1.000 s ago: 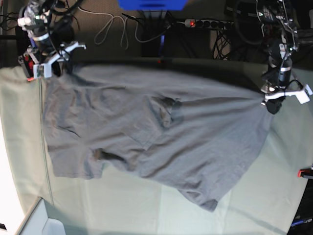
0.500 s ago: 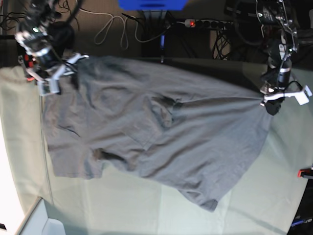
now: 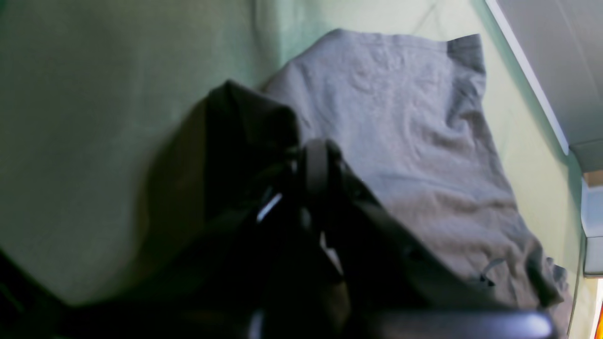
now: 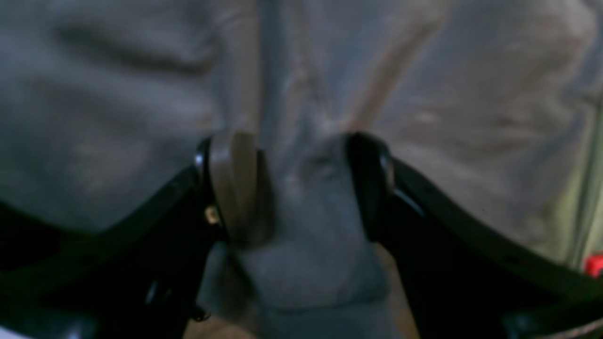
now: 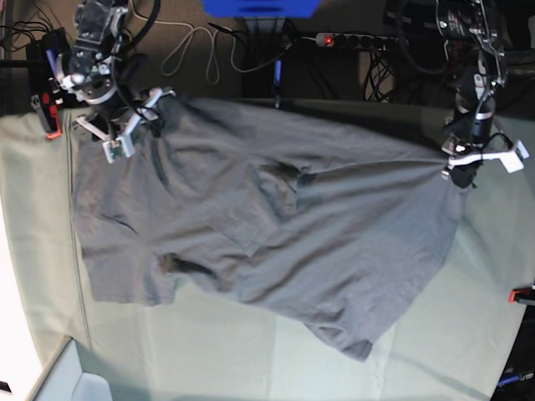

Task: Layout the t-shirt on the table in an organized manner, then fold the t-shirt properly
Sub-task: 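Hold the t-shirt corners with both grippers, stretching it taut, then lift the t-shirt with both grippers and shake it out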

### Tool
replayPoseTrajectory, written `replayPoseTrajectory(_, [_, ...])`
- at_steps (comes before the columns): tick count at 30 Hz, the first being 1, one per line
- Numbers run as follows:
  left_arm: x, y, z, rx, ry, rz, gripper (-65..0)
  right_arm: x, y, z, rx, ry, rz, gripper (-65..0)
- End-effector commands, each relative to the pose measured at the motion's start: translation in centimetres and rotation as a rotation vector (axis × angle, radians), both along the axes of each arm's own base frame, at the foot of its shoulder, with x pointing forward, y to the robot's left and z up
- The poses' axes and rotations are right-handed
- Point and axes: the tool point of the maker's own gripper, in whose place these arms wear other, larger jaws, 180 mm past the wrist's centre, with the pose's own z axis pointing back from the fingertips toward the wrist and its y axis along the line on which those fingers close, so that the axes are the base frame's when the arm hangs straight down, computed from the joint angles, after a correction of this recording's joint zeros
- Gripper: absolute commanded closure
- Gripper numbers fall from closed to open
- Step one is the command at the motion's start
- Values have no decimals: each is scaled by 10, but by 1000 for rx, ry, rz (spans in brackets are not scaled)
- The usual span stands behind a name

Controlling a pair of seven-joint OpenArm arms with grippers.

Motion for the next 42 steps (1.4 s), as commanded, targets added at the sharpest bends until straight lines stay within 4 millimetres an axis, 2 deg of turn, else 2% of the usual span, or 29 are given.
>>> replayPoseTrajectory(1, [7, 5, 14, 23, -47, 1, 0, 6, 5, 8, 19, -39, 15, -328])
replayPoseTrajectory(5, [7, 5, 14, 23, -49, 1, 0, 4, 15, 6, 29, -29, 43, -316])
replayPoseTrajectory(7, [7, 5, 14, 23, -49, 1, 0, 4, 16, 6, 29, -31, 45, -270])
replayPoseTrajectory(9, [7, 5, 14, 23, -49, 1, 0, 4, 15, 6, 28, -31, 44, -167])
replayPoseTrajectory(11, [7, 5, 14, 23, -49, 1, 0, 5, 14, 7, 26, -33, 40, -29])
replayPoseTrajectory(12, [7, 5, 14, 23, -49, 1, 0, 7, 12, 10, 19, -41, 41, 0])
replayPoseTrajectory(16, [8, 5, 17, 30, -54, -2, 0, 9, 0, 34, -20, -105, 27, 0])
replayPoseTrajectory(19, [8, 6, 20, 36, -62, -2, 0, 23, -4, 70, -32, -208, 20, 0])
replayPoseTrajectory(21, [12, 5, 27, 45, -78, -12, 0, 34, -13, 99, -46, -293, -5, 0])
replayPoseTrajectory(23, [21, 3, 45, 60, -124, -24, 0, 45, -20, 120, -69, -355, -17, 0])
replayPoseTrajectory(27, [69, 4, 96, 165, -252, -58, 0, 96, -30, 171, -108, -524, -14, 0])
replayPoseTrajectory(30, [115, -15, 139, 309, -333, -155, 0, 137, -35, 214, -121, -658, -14, 0])
replayPoseTrajectory(32, [144, -41, 169, 389, -397, -237, 0, 167, -36, 246, -112, -750, -22, 0])
replayPoseTrajectory(36, [196, -86, 225, 524, -511, -351, 0, 226, -51, 288, -148, -823, -38, 0])
replayPoseTrajectory(38, [215, -105, 250, 587, -547, -388, 0, 253, -58, 316, -144, -870, -44, 0])
replayPoseTrajectory(42, [257, -127, 299, 621, -595, -420, 0, 303, -74, 378, -108, -952, -48, 0])
